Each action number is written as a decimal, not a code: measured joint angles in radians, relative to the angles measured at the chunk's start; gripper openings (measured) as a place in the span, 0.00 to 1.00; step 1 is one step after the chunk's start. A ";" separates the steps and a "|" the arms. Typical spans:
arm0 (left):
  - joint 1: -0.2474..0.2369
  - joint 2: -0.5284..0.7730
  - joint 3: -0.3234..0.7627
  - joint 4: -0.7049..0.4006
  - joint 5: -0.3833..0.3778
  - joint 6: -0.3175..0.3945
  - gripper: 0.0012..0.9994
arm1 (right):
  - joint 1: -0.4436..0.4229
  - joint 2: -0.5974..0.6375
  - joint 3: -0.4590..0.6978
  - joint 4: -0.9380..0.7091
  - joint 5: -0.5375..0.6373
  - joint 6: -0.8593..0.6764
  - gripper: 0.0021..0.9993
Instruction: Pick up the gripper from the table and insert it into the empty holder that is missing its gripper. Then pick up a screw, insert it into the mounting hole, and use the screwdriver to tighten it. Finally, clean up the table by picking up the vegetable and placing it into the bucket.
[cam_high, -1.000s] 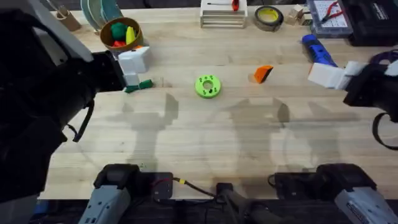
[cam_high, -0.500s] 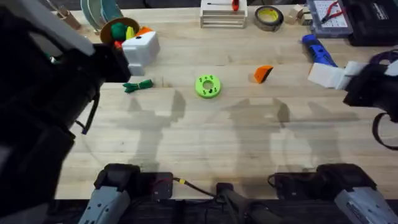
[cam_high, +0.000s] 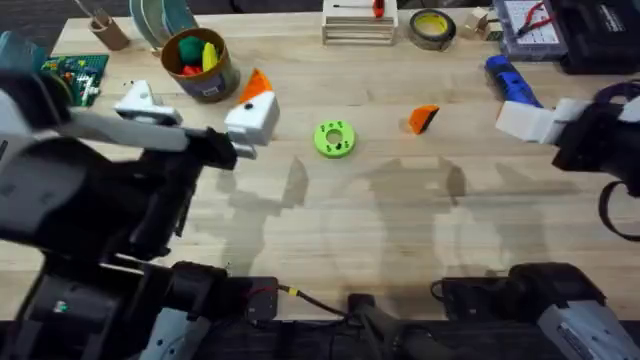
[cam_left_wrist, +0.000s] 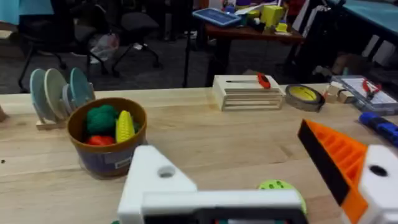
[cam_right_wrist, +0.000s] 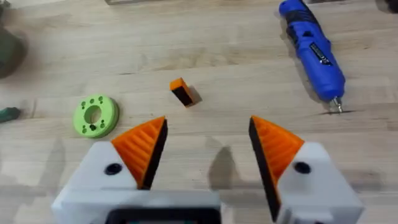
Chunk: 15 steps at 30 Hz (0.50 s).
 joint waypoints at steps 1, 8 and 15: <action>-0.006 -0.018 -0.022 0.011 0.001 0.000 0.99 | 0.000 0.000 0.000 0.000 0.000 0.000 0.85; -0.038 -0.116 -0.112 0.024 0.003 -0.001 0.99 | 0.000 0.000 0.000 0.000 0.000 0.000 0.85; -0.068 -0.241 -0.193 0.024 0.004 -0.013 0.99 | 0.000 0.000 0.000 0.000 0.000 0.000 0.85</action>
